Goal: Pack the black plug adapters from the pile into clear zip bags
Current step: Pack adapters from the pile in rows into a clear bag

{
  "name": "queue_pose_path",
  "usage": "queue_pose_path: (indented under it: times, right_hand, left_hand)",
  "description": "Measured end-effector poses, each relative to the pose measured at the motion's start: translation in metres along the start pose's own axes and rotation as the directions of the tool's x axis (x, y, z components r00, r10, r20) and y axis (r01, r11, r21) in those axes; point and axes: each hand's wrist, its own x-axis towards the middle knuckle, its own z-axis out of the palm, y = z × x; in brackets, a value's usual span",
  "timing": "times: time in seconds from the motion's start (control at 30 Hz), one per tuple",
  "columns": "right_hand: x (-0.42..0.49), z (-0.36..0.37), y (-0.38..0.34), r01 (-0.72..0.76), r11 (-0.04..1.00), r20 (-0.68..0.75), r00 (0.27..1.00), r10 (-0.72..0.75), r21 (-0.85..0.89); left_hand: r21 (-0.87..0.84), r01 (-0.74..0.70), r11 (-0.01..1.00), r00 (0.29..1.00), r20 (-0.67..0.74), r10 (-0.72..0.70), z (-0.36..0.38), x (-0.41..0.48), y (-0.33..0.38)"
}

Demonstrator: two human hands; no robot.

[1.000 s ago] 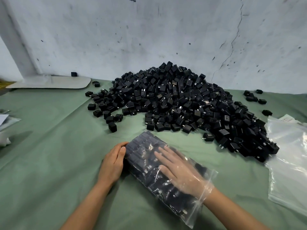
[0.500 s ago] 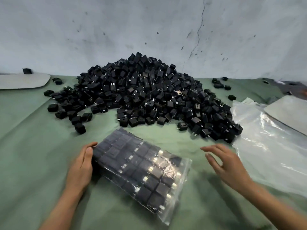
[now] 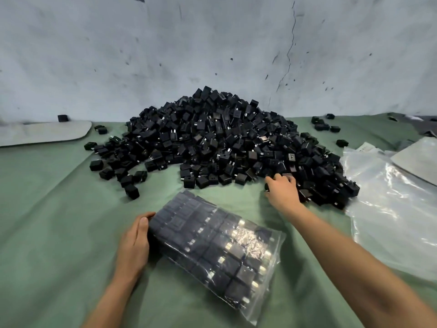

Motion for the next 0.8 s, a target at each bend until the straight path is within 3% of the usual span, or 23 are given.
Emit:
queue_pose_path:
  times: [0.1,0.23,0.33,0.43,0.53,0.67,0.8]
  right_hand:
    - [-0.004,0.001,-0.001,-0.002,0.996,0.014,1.000,0.000,0.091]
    - [-0.021,-0.007,0.018,0.184,0.948,0.057,0.977,-0.205,0.260]
    - [-0.040,-0.012,0.036,0.255,0.885,0.005,0.960,-0.278,0.389]
    - [-0.061,-0.013,0.048,0.154,0.840,-0.076,0.988,-0.134,0.521]
    - [-0.073,-0.008,0.049,-0.001,0.789,-0.047,0.998,0.038,0.614]
    - [-0.072,0.000,0.038,-0.051,0.852,0.093,0.996,0.003,0.522]
    - [-0.066,0.003,0.030,-0.090,0.857,0.081,0.995,0.056,0.507]
  left_hand:
    - [-0.014,-0.008,1.000,1.000,-0.005,0.008,-0.001,0.000,0.002]
    - [-0.035,0.002,0.999,1.000,-0.007,-0.002,-0.001,0.000,0.000]
    - [-0.039,-0.007,0.999,1.000,-0.011,0.007,-0.001,0.000,0.000]
    - [-0.033,-0.007,0.999,1.000,-0.015,0.007,0.000,0.000,-0.001]
    - [-0.033,-0.006,0.999,1.000,-0.018,0.005,0.001,0.000,0.002]
    - [-0.030,0.001,1.000,1.000,-0.017,-0.001,0.001,-0.002,0.004]
    - [-0.022,0.004,1.000,1.000,-0.014,-0.004,0.002,-0.002,0.005]
